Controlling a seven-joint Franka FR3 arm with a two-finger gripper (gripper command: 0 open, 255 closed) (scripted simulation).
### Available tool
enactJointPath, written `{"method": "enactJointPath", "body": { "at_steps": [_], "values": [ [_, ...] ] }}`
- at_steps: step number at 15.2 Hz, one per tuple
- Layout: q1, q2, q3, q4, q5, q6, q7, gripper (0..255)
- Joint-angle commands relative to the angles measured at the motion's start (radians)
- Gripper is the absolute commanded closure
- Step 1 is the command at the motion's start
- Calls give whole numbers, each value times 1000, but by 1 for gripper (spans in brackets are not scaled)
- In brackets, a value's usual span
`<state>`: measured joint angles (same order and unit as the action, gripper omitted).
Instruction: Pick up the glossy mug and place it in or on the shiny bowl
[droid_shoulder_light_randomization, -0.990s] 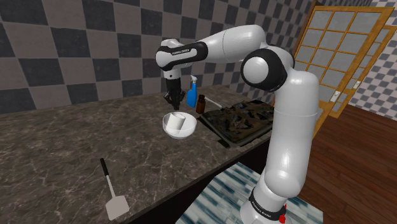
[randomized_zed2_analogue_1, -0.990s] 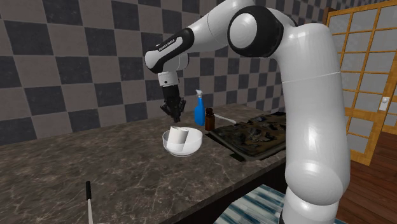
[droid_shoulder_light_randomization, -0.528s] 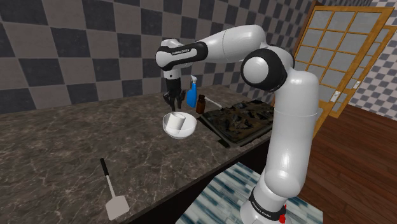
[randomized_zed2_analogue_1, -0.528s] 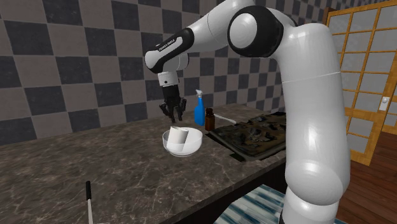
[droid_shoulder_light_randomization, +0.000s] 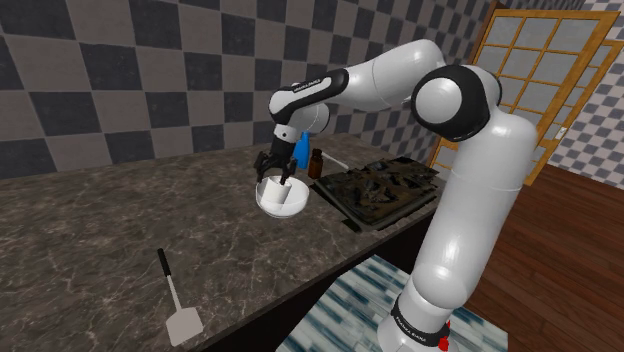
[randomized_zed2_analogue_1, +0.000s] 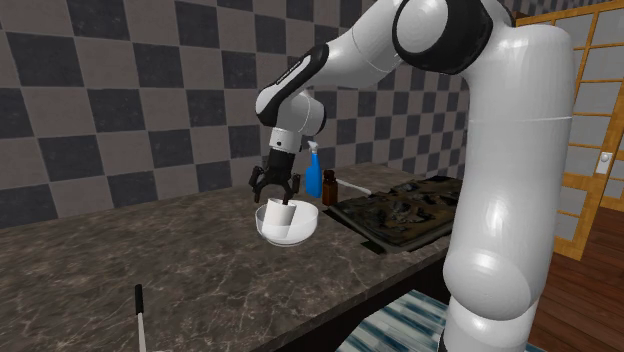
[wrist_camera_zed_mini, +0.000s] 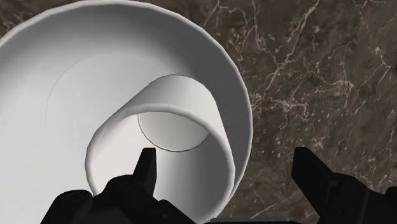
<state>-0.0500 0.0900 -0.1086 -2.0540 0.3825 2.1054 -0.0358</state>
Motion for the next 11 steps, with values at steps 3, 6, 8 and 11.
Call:
{"method": "enactJointPath", "body": {
  "at_steps": [3,6,8,11],
  "values": [
    [6,20,7,-25,19,48,-9,0],
    [6,20,7,-25,19,48,-9,0],
    [6,20,7,-25,19,48,-9,0],
    [6,20,7,-25,19,48,-9,0]
  ]
}}
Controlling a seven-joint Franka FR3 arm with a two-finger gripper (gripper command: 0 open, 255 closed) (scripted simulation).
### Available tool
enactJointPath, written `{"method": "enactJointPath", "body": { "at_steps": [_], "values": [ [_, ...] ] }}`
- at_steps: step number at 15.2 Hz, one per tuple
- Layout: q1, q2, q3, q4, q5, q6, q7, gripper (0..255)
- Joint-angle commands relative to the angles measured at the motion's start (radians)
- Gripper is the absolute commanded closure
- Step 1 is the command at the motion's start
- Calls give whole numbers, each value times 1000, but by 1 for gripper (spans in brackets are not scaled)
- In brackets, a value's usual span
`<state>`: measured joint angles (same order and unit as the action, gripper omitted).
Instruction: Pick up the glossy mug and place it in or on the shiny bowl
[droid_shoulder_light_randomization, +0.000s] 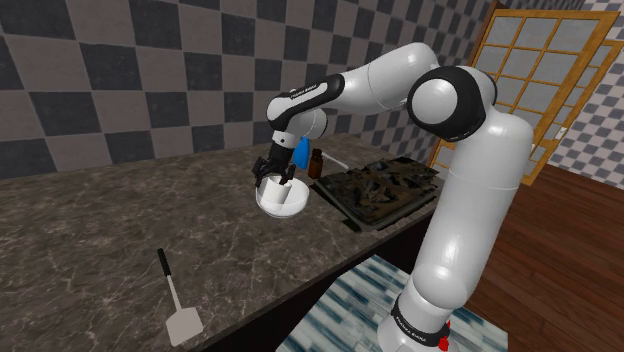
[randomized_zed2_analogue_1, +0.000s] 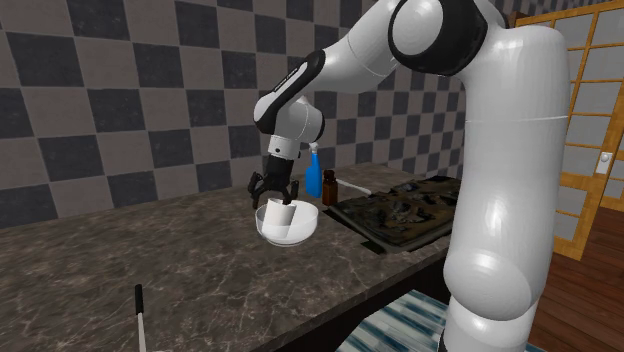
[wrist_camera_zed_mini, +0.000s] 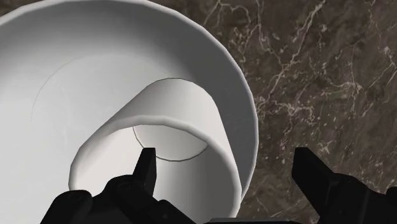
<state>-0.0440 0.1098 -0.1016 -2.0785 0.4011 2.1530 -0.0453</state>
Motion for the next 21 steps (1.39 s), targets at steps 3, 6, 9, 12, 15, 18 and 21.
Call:
{"method": "enactJointPath", "body": {
  "at_steps": [3,6,9,12,15,18,21],
  "values": [
    [0,0,0,0,0,0,0,255],
    [0,0,0,0,0,0,0,255],
    [0,0,0,0,0,0,0,255],
    [0,-13,-1,12,-7,-23,10,255],
    [-1,-30,-3,31,-18,-57,26,255],
    [-1,-46,-4,52,-27,-92,40,255],
    [-2,-60,-5,75,-36,-127,54,255]
  ]
}}
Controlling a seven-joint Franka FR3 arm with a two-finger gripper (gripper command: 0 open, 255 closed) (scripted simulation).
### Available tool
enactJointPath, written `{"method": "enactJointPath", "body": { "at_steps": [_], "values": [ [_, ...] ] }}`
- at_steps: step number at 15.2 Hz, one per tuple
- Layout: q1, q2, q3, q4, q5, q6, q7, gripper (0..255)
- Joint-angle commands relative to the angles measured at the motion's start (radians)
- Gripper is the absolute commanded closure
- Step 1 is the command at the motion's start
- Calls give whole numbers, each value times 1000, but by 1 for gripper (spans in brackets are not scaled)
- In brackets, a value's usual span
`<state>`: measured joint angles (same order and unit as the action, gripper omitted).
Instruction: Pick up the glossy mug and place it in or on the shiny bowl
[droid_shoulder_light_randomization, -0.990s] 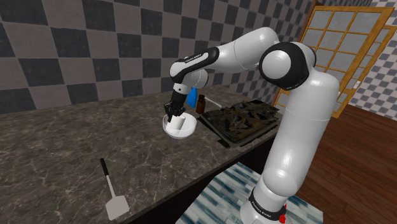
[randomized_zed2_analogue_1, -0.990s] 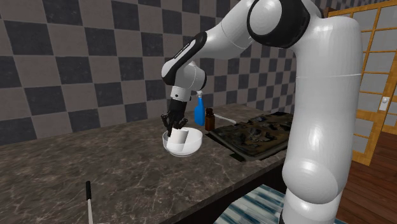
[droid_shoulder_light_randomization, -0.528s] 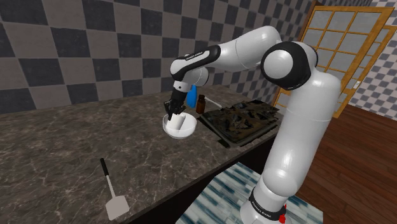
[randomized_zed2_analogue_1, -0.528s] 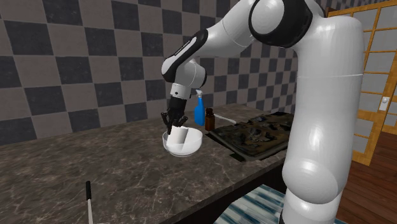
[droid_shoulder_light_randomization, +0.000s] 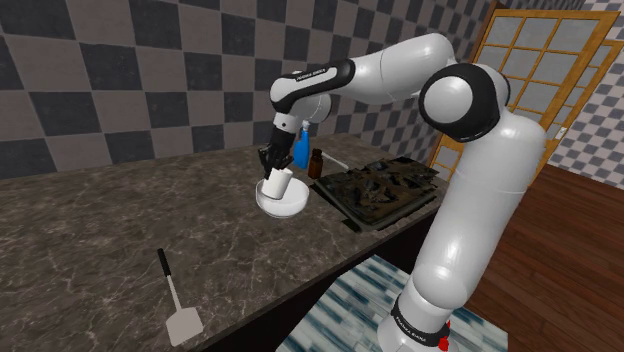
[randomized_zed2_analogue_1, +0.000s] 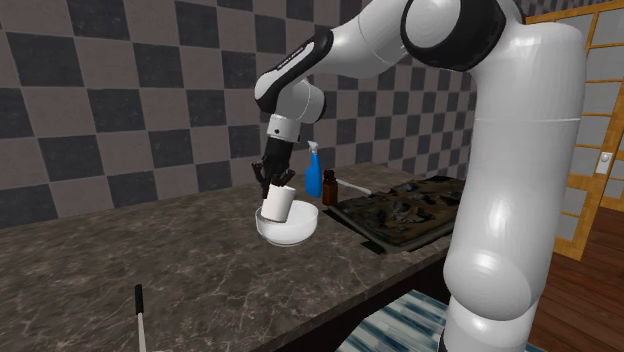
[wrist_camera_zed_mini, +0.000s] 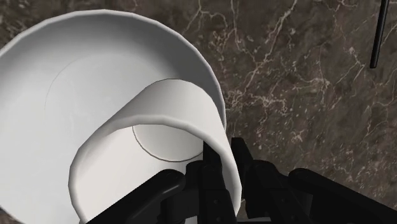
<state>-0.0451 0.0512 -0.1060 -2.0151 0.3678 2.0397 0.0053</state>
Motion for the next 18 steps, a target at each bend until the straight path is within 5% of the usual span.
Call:
{"method": "enactJointPath", "body": {
  "at_steps": [1,18],
  "values": [
    [-1,-6,-1,20,-5,-25,8,255],
    [-16,-46,-17,204,-38,-244,62,255]
  ]
}}
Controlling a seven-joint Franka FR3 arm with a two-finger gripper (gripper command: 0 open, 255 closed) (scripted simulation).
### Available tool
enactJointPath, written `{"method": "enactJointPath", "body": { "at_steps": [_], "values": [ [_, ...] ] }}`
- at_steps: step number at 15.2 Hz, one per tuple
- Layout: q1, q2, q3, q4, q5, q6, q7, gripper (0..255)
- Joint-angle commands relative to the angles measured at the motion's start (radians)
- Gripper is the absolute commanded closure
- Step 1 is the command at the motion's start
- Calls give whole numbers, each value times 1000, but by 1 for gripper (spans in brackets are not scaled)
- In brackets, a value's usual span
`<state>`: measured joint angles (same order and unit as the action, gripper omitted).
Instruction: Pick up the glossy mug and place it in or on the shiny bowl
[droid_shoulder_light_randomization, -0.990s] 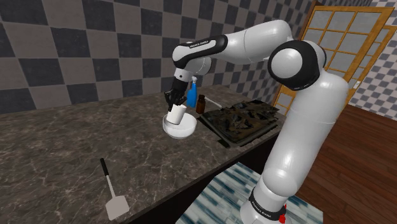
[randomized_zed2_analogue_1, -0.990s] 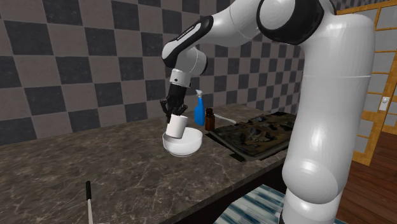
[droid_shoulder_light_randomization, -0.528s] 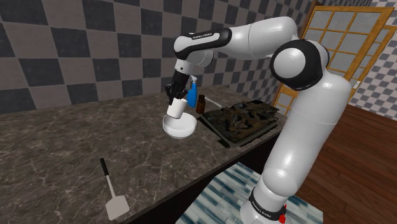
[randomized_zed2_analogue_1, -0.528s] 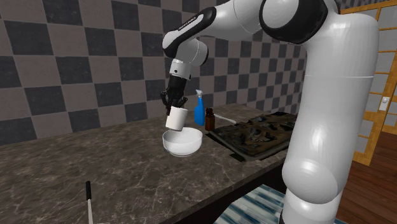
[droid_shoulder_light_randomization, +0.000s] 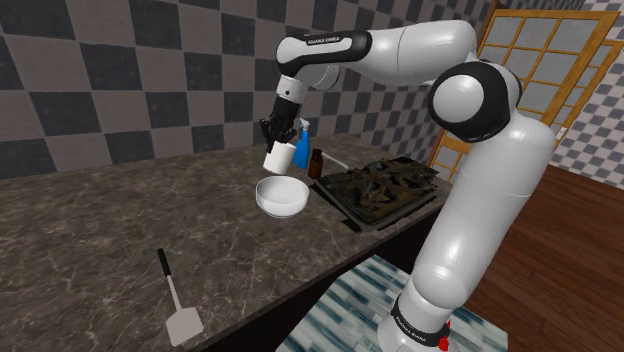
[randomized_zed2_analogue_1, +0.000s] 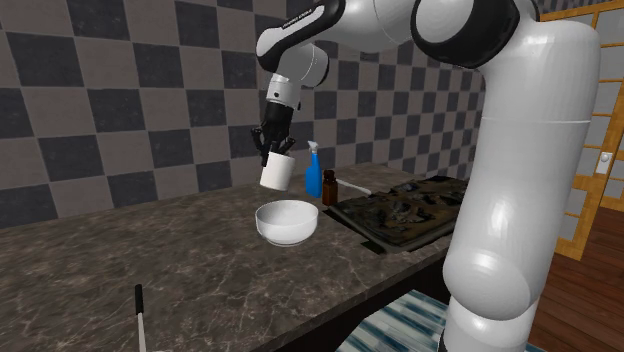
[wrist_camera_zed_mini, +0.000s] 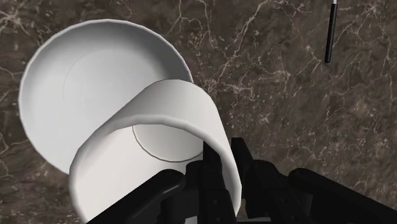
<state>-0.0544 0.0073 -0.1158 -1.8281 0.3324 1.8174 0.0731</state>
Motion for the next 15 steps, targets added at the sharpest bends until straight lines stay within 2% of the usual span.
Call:
{"method": "enactJointPath", "body": {
  "at_steps": [1,4,15],
  "values": [
    [-17,2,-17,42,-4,-49,-18,255],
    [-39,13,-38,100,-6,-107,-45,255],
    [-36,21,-35,-36,5,31,-86,255]
  ]
}}
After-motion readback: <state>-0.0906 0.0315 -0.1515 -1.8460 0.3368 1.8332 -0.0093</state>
